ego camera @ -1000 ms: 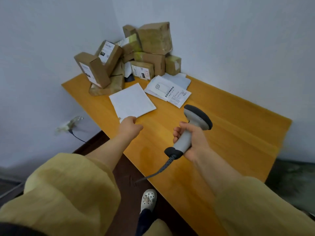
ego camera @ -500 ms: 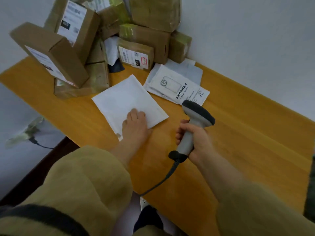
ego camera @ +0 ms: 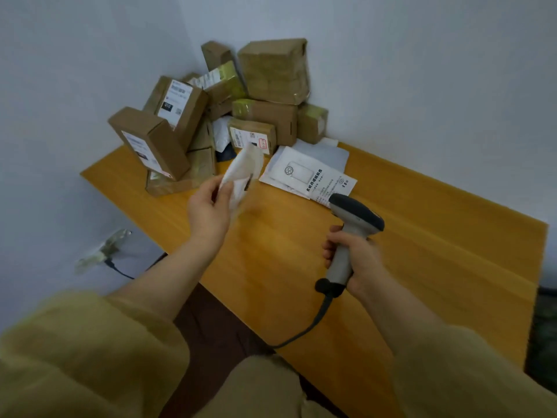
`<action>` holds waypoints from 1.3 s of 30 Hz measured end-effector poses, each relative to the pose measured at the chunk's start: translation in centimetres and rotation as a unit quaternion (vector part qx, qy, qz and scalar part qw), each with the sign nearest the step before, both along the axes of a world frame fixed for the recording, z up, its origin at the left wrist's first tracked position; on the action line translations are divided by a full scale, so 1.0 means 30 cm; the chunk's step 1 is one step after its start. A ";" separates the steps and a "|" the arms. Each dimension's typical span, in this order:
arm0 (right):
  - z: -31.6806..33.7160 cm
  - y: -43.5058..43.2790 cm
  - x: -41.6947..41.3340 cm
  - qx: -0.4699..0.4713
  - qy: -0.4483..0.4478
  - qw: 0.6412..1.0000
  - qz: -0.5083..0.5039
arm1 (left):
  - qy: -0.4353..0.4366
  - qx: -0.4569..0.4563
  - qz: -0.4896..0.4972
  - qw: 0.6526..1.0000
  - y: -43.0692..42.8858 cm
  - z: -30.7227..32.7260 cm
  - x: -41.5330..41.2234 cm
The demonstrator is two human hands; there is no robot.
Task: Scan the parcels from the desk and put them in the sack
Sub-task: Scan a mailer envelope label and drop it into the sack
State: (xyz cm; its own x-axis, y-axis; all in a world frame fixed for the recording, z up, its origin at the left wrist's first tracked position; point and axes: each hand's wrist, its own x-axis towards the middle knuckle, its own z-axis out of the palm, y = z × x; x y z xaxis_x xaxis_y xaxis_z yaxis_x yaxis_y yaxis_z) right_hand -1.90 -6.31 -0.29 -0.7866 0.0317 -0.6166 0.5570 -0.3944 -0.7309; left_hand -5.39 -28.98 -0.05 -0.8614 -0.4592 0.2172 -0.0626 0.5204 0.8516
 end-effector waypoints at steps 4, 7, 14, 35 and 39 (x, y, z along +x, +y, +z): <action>0.015 0.133 0.123 0.001 0.015 1.000 0.003 | -0.009 0.187 0.093 0.978 0.099 0.042 0.115; 0.008 0.224 0.209 0.004 0.009 1.000 -0.003 | -0.065 0.290 0.140 0.944 0.189 0.001 0.197; -0.019 0.387 0.343 0.031 -0.012 0.999 -0.016 | -0.214 0.428 0.102 0.872 0.321 -0.126 0.278; -0.114 0.447 0.434 0.079 -0.087 0.992 -0.035 | -0.341 -0.299 -0.347 0.821 0.566 -0.289 0.076; -0.128 0.445 0.451 0.091 -0.096 0.991 -0.036 | -0.335 -0.462 -0.468 0.675 0.660 -0.308 -0.031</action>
